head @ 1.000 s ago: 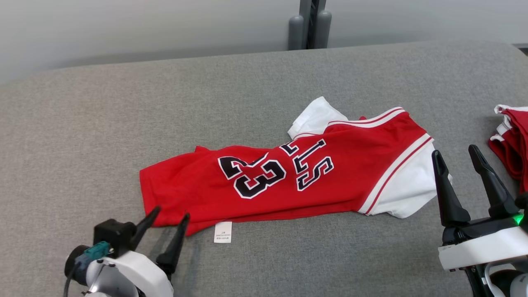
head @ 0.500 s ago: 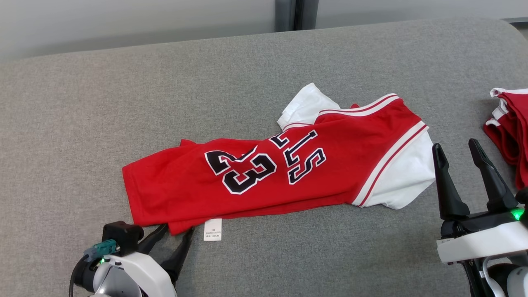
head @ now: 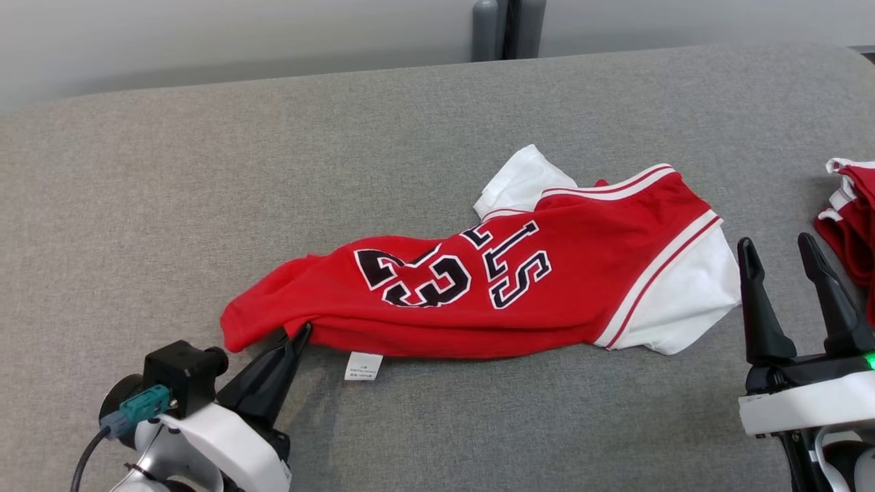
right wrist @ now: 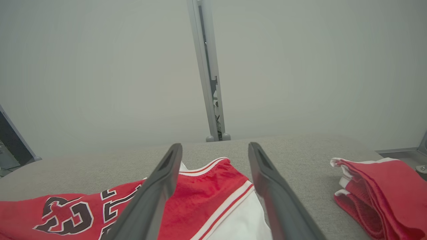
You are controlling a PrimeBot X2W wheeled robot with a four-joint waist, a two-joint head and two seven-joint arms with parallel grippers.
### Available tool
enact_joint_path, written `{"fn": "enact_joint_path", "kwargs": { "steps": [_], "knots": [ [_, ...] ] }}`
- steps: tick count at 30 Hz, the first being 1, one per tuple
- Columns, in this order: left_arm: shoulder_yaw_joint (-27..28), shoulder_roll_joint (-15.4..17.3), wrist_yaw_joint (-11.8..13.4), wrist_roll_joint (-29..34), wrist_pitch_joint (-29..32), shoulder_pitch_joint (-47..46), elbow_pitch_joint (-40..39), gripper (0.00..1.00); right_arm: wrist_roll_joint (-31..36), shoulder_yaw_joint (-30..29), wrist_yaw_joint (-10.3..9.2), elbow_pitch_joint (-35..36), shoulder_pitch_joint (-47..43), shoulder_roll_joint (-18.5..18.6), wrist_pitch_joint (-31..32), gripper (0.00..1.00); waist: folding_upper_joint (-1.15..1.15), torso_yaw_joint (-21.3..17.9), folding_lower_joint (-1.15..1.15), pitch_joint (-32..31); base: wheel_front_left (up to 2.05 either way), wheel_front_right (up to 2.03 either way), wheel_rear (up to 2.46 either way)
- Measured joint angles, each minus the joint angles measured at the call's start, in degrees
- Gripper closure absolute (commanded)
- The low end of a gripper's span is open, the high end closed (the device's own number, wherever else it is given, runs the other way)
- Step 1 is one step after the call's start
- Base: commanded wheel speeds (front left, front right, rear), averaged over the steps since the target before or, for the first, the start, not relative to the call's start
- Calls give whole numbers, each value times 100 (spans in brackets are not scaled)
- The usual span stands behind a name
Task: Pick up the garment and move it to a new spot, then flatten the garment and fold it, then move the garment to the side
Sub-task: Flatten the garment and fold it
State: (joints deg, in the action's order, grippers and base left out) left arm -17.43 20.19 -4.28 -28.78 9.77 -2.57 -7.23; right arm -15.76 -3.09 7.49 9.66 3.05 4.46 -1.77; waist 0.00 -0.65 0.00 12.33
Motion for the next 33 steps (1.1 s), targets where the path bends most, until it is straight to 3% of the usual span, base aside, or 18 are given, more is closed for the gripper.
{"fn": "enact_joint_path", "kwargs": {
  "steps": [5, 9, 21, 22, 23, 24, 25, 28, 33],
  "knots": [
    [109, 171, 278, 0, 385, 254, -1126, 100, -2, -41, 0, 65, -13, -41, 27, 0, 0, 66, 0, 15, 0, 0, 0],
    [282, 209, 368, -104, 481, 182, -1247, 100, -41, 11, 0, 70, 18, -74, 52, 0, 0, 20, 0, 78, 0, 0, 0],
    [459, -126, 136, -655, 382, -1140, 1413, 100, -152, 137, 0, -137, 230, -126, -42, 0, 0, -571, 0, 451, 0, 0, 0],
    [466, -175, 132, -662, 305, -1215, 1566, 90, -162, 138, 0, -152, 232, -126, -62, 0, 0, -611, 0, 484, 0, 0, 0],
    [467, -219, 132, -659, 233, -1282, 1710, 55, -165, 135, 0, -165, 232, -130, -76, 0, 0, -645, 0, 516, 0, 0, 0],
    [463, -247, 134, -642, 175, -1338, 1835, 4, -169, 121, 0, -177, 232, -131, -80, 0, 0, -670, 0, 541, 0, 0, 0],
    [468, -278, 136, -614, 78, -1374, 1933, 0, -180, 109, 0, -192, 231, -132, -87, 0, 0, -687, 0, 559, 0, 0, 0],
    [512, -353, 183, -533, -296, -1456, 2042, 0, -179, 70, 0, -226, 231, -138, -105, 0, 0, -670, 0, 565, 0, 0, 0],
    [666, -388, 466, -205, -1049, -1485, 1930, 0, -145, 56, 0, -198, 262, -146, -127, 0, 0, -545, 0, 512, 0, 0, 0]
  ]
}}
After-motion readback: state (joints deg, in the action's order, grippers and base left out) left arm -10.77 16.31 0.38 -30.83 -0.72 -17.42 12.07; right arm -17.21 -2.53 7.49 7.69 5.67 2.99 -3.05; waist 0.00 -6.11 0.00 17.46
